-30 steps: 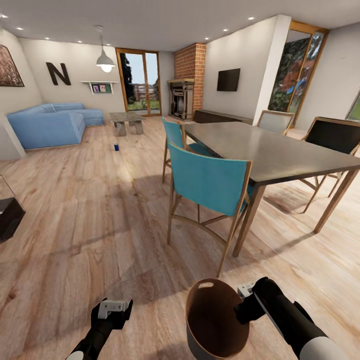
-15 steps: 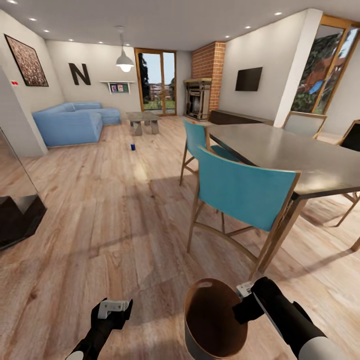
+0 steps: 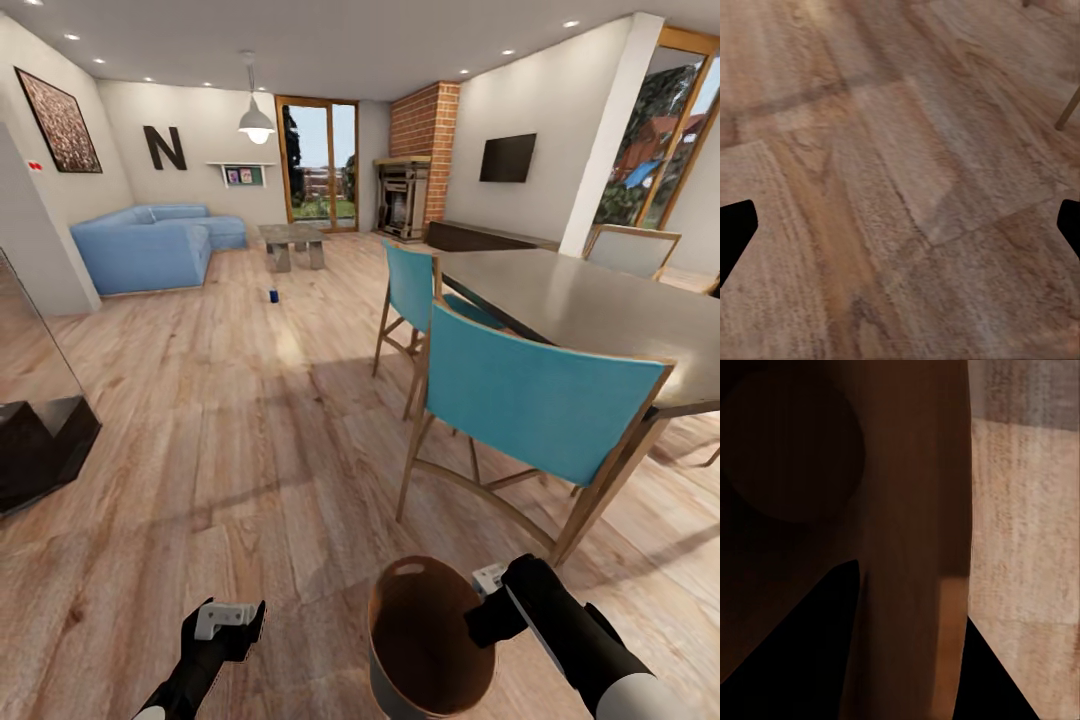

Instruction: Put the three can of soda from the living room inside the tash can in the kitchen.

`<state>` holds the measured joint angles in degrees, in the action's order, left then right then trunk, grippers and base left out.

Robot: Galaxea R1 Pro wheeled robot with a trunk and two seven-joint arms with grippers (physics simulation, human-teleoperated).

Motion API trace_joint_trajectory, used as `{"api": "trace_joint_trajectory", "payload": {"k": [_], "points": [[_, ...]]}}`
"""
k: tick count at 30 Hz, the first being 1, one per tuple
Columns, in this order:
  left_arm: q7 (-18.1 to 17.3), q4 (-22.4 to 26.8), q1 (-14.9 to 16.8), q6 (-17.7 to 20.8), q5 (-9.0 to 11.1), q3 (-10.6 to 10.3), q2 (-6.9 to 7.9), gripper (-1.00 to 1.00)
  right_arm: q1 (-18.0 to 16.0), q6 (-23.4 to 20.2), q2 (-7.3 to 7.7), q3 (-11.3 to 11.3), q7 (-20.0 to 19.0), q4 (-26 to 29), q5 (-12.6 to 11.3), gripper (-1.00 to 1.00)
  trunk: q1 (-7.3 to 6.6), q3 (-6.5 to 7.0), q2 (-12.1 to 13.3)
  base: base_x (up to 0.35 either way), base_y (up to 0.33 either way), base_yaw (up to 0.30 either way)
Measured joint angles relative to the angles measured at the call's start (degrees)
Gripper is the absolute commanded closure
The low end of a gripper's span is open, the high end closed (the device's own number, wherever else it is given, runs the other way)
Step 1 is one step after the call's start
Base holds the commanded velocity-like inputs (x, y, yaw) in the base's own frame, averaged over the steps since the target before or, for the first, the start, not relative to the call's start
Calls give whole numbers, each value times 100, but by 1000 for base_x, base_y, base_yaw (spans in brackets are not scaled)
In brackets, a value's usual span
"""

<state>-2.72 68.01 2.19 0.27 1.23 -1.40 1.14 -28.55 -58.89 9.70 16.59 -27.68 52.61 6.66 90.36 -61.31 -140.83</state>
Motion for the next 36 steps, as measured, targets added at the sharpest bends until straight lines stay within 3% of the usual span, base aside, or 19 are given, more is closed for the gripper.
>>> {"api": "trace_joint_trajectory", "payload": {"k": [16,36], "points": [[0,2,-9,0,0,0,0,-100,0,-10,-36,2,8,2,-35,100,0,0,0,171,198,218],[0,2,-9,9,0,0,0,-100,0,-16,-37,2,8,1,-26,100,0,0,0,251,192,16]]}}
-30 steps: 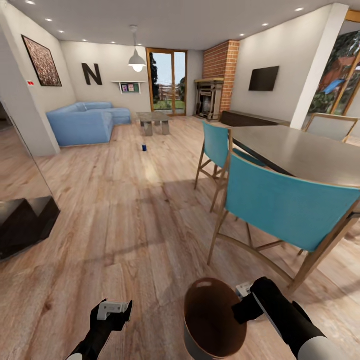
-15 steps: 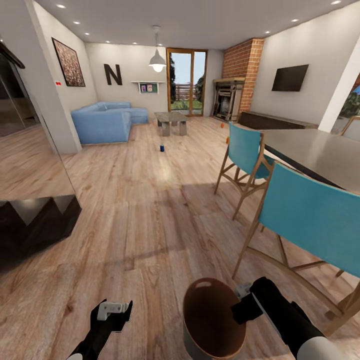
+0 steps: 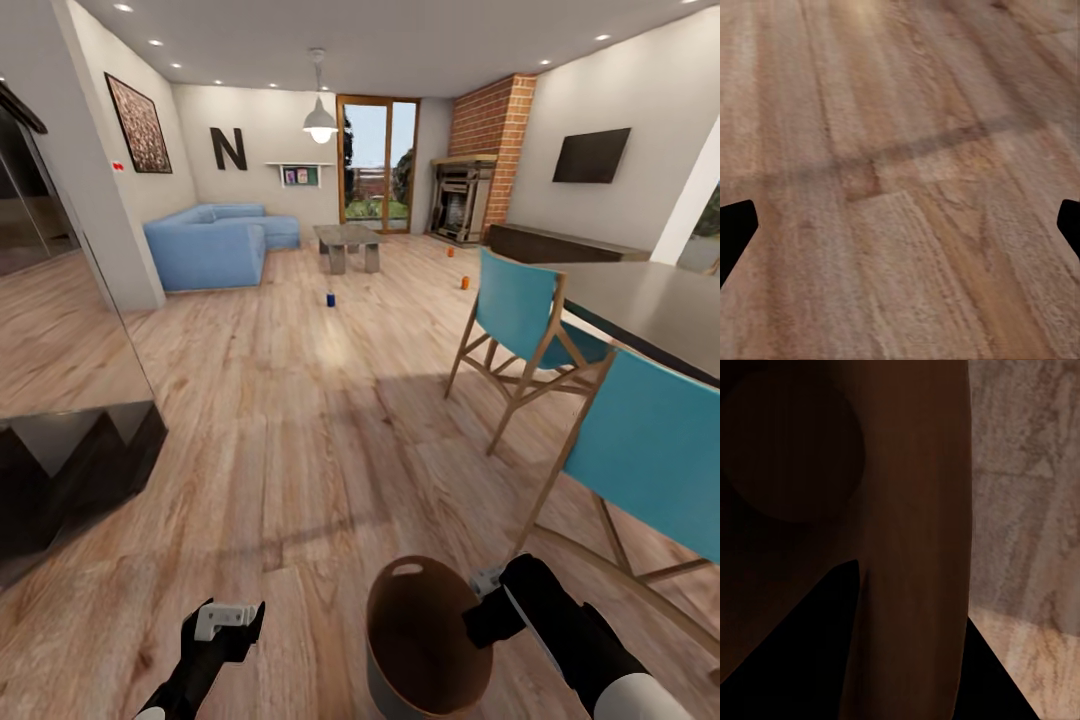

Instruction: Put the three can of soda from the living room inside the tash can in the kitchen.

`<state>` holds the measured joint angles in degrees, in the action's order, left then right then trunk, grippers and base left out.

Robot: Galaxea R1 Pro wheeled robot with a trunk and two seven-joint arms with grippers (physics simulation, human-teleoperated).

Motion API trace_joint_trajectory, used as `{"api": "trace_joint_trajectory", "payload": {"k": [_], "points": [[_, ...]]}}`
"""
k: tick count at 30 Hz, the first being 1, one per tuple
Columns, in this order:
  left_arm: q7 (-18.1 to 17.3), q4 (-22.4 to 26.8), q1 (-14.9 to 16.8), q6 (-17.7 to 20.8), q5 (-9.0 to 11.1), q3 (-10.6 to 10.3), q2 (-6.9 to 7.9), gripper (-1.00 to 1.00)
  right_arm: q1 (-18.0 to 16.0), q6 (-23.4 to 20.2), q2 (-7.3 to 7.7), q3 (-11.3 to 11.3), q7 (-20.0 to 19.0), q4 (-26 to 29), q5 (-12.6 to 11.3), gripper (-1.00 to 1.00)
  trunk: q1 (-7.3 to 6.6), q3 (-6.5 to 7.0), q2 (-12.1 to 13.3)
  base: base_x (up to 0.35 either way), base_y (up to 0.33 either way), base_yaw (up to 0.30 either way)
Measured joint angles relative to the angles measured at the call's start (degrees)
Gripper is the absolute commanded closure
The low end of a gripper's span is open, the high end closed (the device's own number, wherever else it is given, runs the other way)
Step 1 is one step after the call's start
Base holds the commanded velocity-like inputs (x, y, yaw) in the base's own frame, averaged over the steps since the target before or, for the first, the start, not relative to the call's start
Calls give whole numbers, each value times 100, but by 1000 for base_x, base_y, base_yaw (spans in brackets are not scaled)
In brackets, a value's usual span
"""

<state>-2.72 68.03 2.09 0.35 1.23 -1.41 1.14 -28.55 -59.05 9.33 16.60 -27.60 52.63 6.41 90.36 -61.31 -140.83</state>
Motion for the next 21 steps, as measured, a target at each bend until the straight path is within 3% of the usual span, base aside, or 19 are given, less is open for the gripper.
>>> {"api": "trace_joint_trajectory", "payload": {"k": [21], "points": [[0,-7,1,-6,0,0,-2,-100,0,0,0,-3,8,0,2,100,0,0,0,253,194,0]]}}
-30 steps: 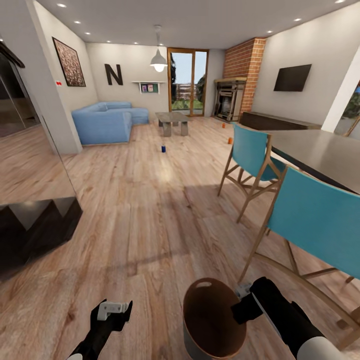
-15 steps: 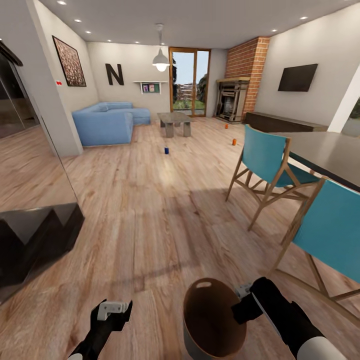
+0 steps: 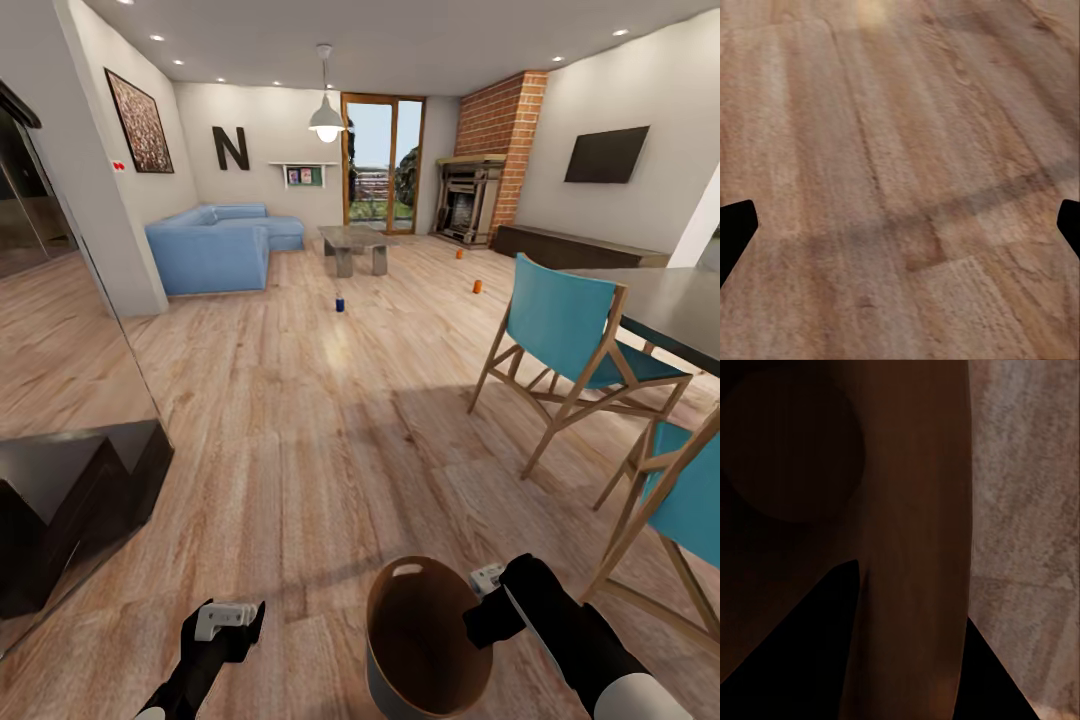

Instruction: Put the three can of soda from the living room inside the tash can in the kitchen.

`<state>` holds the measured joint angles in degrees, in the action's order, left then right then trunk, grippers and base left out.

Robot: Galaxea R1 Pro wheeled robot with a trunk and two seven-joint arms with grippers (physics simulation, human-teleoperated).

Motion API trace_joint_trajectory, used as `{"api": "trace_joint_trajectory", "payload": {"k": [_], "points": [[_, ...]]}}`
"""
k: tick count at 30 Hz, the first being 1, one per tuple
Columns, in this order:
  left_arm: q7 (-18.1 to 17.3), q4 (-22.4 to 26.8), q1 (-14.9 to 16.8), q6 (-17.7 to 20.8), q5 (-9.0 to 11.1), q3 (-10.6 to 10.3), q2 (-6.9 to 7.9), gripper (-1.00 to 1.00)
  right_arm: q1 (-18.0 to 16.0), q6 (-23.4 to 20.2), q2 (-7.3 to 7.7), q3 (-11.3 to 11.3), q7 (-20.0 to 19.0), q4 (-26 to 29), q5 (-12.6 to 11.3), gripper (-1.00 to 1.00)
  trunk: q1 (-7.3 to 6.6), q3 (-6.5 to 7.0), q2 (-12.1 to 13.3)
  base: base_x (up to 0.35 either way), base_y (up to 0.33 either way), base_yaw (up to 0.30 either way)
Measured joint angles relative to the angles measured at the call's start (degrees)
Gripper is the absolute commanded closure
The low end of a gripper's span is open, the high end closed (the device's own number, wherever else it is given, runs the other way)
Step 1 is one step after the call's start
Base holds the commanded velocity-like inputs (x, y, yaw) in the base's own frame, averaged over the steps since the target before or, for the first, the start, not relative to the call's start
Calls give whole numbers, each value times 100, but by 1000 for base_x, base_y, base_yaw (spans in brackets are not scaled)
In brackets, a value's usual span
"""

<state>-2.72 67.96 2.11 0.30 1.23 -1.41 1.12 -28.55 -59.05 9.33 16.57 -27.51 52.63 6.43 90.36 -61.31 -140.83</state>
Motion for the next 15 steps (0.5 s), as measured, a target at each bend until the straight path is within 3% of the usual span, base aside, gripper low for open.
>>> {"api": "trace_joint_trajectory", "payload": {"k": [9,15], "points": [[0,5,0,-3,-3,0,1,-100,0,-1,7,-25,1,-3,3,100,0,0,0,254,184,0],[0,7,0,-3,-12,0,2,-100,0,12,4,-27,3,-1,38,100,0,0,0,255,44,92]]}}
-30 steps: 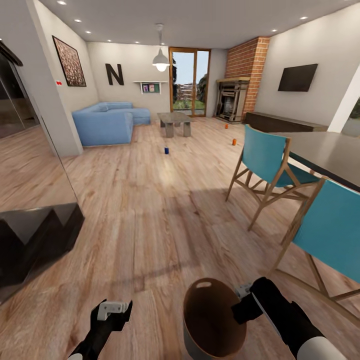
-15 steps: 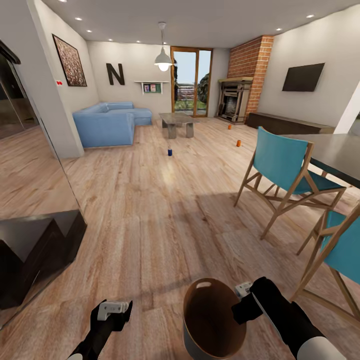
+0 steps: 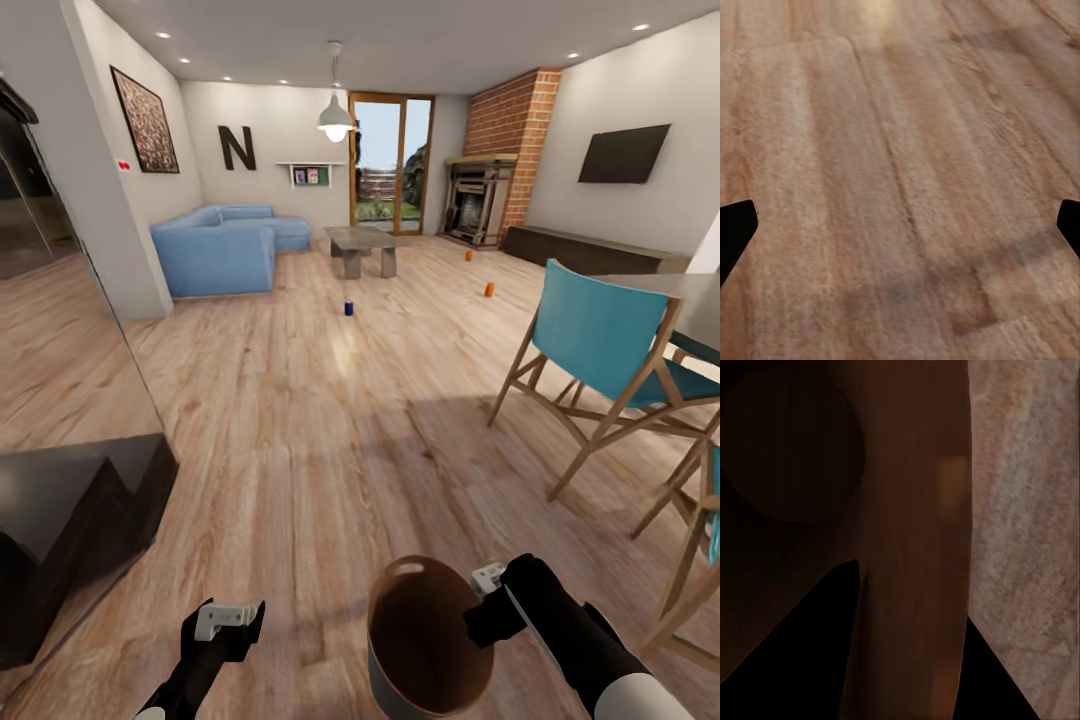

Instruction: Put the three can of soda from the living room inside the tash can in the kitchen.

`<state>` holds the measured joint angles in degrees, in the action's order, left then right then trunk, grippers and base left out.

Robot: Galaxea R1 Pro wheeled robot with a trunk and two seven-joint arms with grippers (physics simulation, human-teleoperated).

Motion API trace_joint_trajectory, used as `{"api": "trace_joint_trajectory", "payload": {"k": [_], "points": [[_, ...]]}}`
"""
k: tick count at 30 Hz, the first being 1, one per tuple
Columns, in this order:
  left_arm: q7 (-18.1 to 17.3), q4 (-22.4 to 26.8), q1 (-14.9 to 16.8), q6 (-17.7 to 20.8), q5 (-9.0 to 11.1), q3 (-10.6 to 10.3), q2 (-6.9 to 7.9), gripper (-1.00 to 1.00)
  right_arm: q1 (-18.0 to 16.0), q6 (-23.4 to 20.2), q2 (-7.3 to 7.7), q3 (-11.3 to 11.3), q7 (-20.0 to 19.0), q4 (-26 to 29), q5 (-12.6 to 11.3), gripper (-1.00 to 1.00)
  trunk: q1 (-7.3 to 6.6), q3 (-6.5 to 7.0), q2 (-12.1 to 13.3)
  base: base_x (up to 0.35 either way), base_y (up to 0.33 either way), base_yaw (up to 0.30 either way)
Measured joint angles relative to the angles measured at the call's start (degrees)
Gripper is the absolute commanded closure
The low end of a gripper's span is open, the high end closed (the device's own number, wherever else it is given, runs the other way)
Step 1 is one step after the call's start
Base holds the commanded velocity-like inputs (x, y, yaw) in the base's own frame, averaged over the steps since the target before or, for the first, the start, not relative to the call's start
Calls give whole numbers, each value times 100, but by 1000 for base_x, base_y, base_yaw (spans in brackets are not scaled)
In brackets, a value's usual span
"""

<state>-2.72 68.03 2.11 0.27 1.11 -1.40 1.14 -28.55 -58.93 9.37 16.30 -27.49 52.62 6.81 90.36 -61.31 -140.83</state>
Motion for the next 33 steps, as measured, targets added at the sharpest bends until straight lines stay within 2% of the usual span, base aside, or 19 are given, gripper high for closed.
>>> {"api": "trace_joint_trajectory", "payload": {"k": [14,19,23,25,27,30,33], "points": [[0,0,-3,0,-6,0,0,-100,0,-4,2,8,-2,1,-40,100,0,0,0,237,2,237],[0,2,0,30,-6,5,0,-100,0,-9,26,-26,-9,1,-67,100,0,0,0,219,0,88],[-15,195,-1,134,12,29,26,-100,-2,6,80,-61,-6,6,12,100,0,0,0,209,0,11],[-24,255,-1,209,16,36,35,-100,-9,1,106,-76,-9,12,-23,100,0,0,0,194,0,3],[-31,306,0,268,19,38,42,-100,-54,-28,242,-90,-26,24,-187,100,-1,1,0,186,0,1],[-28,313,-2,280,20,37,43,-100,-74,28,327,-97,-15,24,93,100,0,0,0,182,0,0],[-27,315,-4,279,20,34,39,-100,-90,-8,362,-94,-24,25,-88,100,0,0,0,179,0,0]]}}
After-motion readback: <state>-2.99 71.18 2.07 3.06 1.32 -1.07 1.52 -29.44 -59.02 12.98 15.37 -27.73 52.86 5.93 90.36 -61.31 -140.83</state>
